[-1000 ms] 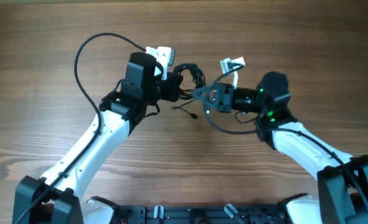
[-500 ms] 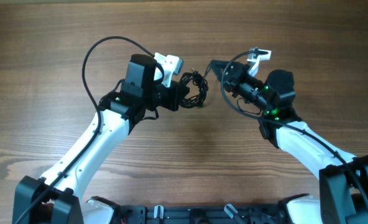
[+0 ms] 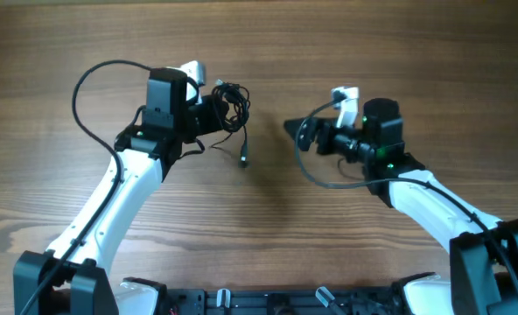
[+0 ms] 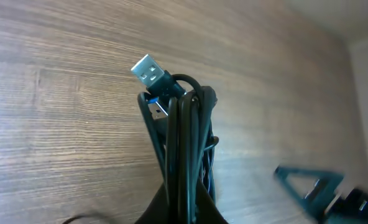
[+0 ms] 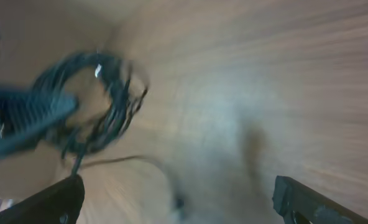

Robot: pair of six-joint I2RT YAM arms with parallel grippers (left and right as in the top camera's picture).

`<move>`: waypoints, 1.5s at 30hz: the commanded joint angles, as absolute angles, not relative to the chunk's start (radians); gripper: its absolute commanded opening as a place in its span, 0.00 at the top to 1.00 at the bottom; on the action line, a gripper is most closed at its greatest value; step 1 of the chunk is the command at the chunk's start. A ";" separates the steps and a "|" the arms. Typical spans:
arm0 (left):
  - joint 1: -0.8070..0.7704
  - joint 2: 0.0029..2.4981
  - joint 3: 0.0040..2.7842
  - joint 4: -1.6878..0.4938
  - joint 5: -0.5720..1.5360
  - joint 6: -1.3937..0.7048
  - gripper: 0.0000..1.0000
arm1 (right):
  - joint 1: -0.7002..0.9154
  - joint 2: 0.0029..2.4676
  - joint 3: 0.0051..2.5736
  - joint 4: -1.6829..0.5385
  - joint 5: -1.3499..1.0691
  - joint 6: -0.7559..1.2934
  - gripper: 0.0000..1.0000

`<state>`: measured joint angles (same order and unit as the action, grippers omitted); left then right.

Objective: Untangle cables

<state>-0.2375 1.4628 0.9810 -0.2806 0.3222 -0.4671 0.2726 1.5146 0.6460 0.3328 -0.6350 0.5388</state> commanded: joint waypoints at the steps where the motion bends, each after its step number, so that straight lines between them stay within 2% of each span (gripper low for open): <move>1: -0.224 1.469 0.976 -0.242 0.316 -0.787 0.96 | 0.400 1.508 0.649 0.328 -0.674 0.416 0.00; 3: -0.224 1.469 0.976 -0.222 0.315 -0.976 0.96 | 0.518 1.509 0.649 0.328 -0.515 0.417 0.00; 4: -0.224 1.469 0.976 -0.214 0.293 -1.060 0.96 | 0.599 1.509 0.649 0.327 -0.352 0.419 0.00; 9: -0.224 1.468 0.976 -0.213 0.307 -1.276 0.96 | 0.765 1.554 0.649 0.344 0.163 0.418 0.00; 16: -0.224 1.468 0.976 -0.222 0.396 -1.477 0.96 | 0.765 1.694 0.650 0.608 0.068 0.419 0.09; 17: -0.224 1.468 0.976 -0.226 0.398 -1.512 0.96 | 0.766 1.711 0.650 0.636 0.062 0.418 0.13; 20: -0.224 1.468 0.976 -0.236 0.408 -1.560 0.96 | 0.765 1.735 0.650 0.643 0.081 0.419 0.40; 22: -0.224 1.468 0.976 -0.241 0.407 -1.548 0.96 | 0.765 1.735 0.650 0.651 0.076 0.422 0.80; 23: -0.224 1.468 0.976 -0.247 0.398 -1.497 0.96 | 0.765 1.732 0.650 0.665 0.052 0.421 0.96; 26: -0.224 1.468 0.976 -0.247 0.336 -1.161 0.96 | 0.761 1.673 0.650 0.646 -0.151 0.426 0.96; 28: -0.224 1.468 0.976 -0.247 0.289 -0.916 0.96 | 0.747 1.602 0.650 0.598 -0.350 0.501 0.96; 33: -0.224 1.468 0.976 -0.248 0.212 -0.514 0.96 | 0.653 1.457 0.650 0.522 -0.757 0.626 0.96; 35: -0.225 1.468 0.976 -0.251 0.249 -0.424 0.96 | 0.594 1.408 0.650 0.529 -0.801 0.718 0.96; 39: -0.225 1.468 0.976 -0.251 0.509 -0.226 0.96 | 0.489 1.383 0.650 0.699 -0.860 0.921 0.96; 42: -0.225 1.468 0.976 -0.252 0.546 -0.208 0.96 | 0.434 1.384 0.650 0.871 -0.849 1.051 0.96; 45: -0.225 1.468 0.976 -0.252 0.628 -0.208 0.96 | 0.416 1.384 0.650 0.934 -0.789 1.168 0.96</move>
<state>-0.2287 1.4628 0.9791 -0.2543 0.5262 -0.2523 0.4278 1.3964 0.6415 0.9070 -0.8211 1.0378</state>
